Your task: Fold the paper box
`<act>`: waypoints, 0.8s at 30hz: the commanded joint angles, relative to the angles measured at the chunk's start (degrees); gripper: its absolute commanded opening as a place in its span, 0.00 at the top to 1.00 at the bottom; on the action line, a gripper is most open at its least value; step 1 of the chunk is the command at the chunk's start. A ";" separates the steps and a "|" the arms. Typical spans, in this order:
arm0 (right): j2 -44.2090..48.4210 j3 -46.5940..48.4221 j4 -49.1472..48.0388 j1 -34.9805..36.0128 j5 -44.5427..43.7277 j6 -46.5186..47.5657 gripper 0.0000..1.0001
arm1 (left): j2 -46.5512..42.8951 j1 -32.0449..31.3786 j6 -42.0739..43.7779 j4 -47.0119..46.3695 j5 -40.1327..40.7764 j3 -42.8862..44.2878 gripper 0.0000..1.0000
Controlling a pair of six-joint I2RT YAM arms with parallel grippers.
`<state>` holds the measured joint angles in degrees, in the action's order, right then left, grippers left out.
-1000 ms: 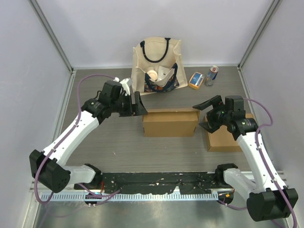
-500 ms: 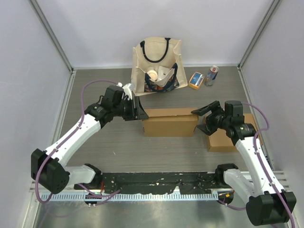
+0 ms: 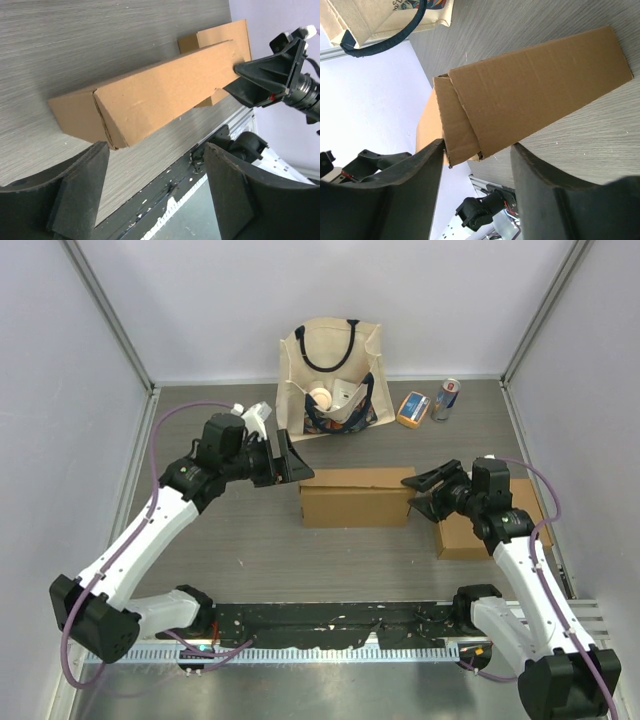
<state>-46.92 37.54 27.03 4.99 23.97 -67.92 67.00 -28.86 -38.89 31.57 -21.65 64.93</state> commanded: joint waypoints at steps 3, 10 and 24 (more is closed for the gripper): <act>-0.81 0.79 -2.14 -2.26 3.61 4.46 0.30 | 4.27 1.96 -2.68 -4.58 -3.74 -0.32 0.28; -0.81 -4.57 -4.70 -6.93 10.75 11.40 0.42 | 4.72 2.93 -2.50 -8.10 -4.80 -8.75 0.50; -3.10 -11.62 1.09 -7.02 9.79 27.05 0.88 | -5.12 2.06 -2.48 -5.91 -1.81 -26.24 0.78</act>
<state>-48.51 29.41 12.45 -2.63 40.07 -52.62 62.54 -26.65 -43.11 15.88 -28.01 44.91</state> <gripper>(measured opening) 0.187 0.314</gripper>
